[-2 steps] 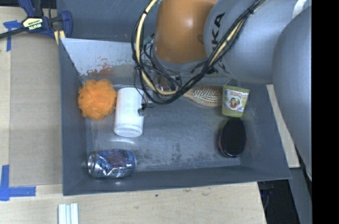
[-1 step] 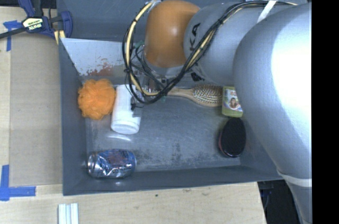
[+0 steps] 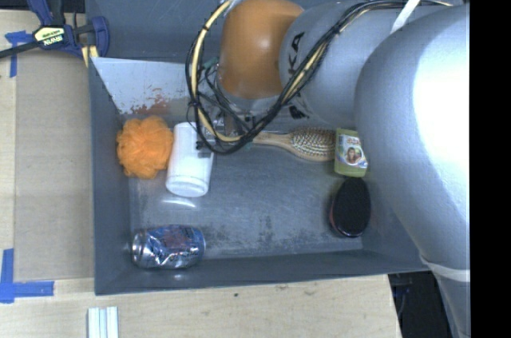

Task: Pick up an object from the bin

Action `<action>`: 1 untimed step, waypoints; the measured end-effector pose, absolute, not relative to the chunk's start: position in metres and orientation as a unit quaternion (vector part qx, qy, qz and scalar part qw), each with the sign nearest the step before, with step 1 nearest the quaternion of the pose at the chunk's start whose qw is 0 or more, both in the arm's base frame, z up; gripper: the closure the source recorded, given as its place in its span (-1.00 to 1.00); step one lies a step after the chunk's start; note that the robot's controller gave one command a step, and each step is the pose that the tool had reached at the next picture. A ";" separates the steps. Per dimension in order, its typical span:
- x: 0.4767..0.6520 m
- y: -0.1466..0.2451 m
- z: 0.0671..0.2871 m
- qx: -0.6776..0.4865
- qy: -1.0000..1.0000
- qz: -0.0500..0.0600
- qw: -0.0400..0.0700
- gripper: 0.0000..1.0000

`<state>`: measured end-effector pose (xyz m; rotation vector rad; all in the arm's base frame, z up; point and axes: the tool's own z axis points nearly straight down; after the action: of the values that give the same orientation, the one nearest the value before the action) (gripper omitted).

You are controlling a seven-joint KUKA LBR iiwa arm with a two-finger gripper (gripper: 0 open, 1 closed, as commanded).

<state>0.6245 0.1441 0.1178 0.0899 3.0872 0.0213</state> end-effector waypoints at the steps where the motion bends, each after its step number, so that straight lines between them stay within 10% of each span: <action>1: 0.614 0.110 0.210 0.020 0.999 0.007 0.032 1.00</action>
Offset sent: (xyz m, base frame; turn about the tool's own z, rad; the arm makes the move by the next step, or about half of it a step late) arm -0.0126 -0.0318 0.0864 -0.0211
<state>0.6142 0.1103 0.2100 0.0610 3.0759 0.0217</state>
